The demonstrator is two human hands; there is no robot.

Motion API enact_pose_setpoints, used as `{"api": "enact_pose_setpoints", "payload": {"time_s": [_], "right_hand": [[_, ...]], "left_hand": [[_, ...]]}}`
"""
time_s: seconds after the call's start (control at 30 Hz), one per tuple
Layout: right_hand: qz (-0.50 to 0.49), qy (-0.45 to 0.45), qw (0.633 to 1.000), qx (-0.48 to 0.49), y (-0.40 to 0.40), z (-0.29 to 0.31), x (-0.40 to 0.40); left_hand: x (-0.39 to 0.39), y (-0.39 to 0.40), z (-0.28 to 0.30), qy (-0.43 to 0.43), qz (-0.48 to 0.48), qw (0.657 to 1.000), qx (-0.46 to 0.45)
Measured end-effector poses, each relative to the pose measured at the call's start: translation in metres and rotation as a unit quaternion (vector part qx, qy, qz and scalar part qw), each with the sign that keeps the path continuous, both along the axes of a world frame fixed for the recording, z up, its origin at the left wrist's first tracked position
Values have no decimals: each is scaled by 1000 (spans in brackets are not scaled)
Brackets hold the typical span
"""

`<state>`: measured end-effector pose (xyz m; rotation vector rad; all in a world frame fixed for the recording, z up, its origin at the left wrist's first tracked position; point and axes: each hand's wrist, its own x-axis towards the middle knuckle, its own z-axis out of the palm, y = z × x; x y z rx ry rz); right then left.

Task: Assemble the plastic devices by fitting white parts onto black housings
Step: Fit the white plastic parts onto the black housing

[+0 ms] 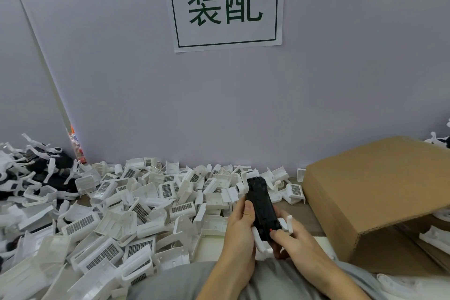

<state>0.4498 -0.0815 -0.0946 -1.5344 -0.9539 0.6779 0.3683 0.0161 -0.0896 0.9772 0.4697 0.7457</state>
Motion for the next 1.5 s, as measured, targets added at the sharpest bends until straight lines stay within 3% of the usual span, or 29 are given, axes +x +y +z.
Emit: {"api": "enact_pose_setpoints", "payload": {"time_s": [0.27,0.43,0.53,0.63,0.8,0.97,1.07,1.23,1.33,1.5], "right_hand": [[5,34,999,5,-2,5,-4],[-88,37,994,48,2,1,-2],[-93,25,991,94,0,2,-1],[-53,-56,989,126,0,2,-3],[-69,-248,963,75,5,-8,-7],[-106,-298,946,71,9,-10,-3],[-120,-285,948,75,9,-13,-2],[-151,-170,968,106,10,-12,1],[-159,-171,968,93,10,-12,2],[-165,-173,969,67,10,-12,3]], "left_hand": [[-6,1,3,-29,-15,998,-45],[-8,4,4,-58,-50,994,-79],[-4,5,2,-44,-9,995,-83],[-1,6,-1,-9,33,996,-85],[-1,8,-4,16,72,994,-86],[-1,8,0,-19,49,991,-123],[-5,9,-2,-27,32,987,-156],[-7,7,0,-40,69,985,-155],[-6,10,-1,-68,121,977,-160],[-7,5,2,-72,103,985,-117]]}}
